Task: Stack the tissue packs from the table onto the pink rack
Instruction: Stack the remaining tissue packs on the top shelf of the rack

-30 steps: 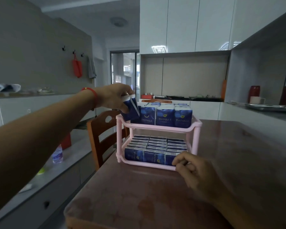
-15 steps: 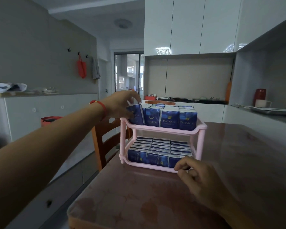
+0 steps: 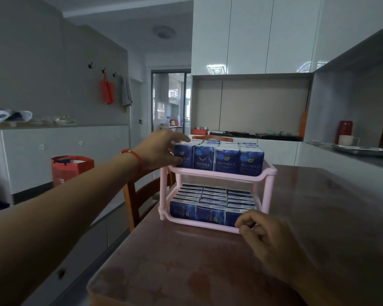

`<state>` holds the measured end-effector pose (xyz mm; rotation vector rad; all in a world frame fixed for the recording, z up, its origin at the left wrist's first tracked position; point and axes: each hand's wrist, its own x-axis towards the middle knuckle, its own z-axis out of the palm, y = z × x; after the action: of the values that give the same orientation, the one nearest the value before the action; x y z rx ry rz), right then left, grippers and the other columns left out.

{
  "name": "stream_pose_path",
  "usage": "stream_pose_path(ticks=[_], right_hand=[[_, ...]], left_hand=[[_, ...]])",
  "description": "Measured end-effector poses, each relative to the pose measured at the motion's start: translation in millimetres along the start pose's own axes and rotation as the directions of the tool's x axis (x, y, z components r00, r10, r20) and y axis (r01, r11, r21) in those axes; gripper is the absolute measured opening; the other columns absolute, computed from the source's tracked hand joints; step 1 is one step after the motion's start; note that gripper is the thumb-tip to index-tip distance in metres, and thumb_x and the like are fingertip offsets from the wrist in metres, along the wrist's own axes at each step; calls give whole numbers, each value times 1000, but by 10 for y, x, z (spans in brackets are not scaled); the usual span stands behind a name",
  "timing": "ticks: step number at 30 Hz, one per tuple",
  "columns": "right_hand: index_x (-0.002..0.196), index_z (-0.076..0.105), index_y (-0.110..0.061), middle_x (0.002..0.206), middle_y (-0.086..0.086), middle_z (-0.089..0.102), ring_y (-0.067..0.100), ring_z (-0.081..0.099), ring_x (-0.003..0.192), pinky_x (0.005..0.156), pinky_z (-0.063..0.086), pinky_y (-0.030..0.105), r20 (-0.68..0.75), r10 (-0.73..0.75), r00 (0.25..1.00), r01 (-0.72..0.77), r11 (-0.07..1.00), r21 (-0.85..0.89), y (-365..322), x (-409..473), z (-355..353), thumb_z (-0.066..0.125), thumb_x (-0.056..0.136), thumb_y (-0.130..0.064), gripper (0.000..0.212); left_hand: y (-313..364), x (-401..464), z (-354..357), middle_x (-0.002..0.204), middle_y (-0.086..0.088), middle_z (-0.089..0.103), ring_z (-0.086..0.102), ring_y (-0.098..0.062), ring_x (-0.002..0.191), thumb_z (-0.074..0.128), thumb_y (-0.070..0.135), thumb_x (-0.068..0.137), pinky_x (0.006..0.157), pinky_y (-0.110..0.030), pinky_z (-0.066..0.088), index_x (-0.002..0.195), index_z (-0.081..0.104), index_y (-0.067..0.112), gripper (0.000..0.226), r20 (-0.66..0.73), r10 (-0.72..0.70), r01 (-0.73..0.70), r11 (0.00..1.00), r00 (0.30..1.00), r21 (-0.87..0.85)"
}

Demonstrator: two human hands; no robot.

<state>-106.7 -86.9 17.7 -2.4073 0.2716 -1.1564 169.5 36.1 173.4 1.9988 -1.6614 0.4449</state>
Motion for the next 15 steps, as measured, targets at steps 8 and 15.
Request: stream_pose_path(ticks=[8, 15], right_hand=[[101, 53, -30, 87, -7, 62, 11, 60, 70, 55, 53, 32, -459, 87, 884, -177, 972, -156, 146, 86, -20, 73, 83, -11, 33], [117, 52, -26, 115, -2, 67, 11, 65, 93, 73, 52, 24, -172, 460, 871, -462, 886, 30, 504, 132, 48, 55, 99, -33, 19]], left_hand=[[65, -400, 311, 147, -3, 44, 48, -21, 130, 69, 32, 90, 104, -44, 49, 148, 35, 24, 68, -239, -292, 179, 897, 926, -404], [112, -955, 1086, 121, -4, 60, 59, -10, 94, 47, 24, 103, 73, -25, 51, 126, 49, 16, 25, 21, -612, 465, 578, 791, -670]])
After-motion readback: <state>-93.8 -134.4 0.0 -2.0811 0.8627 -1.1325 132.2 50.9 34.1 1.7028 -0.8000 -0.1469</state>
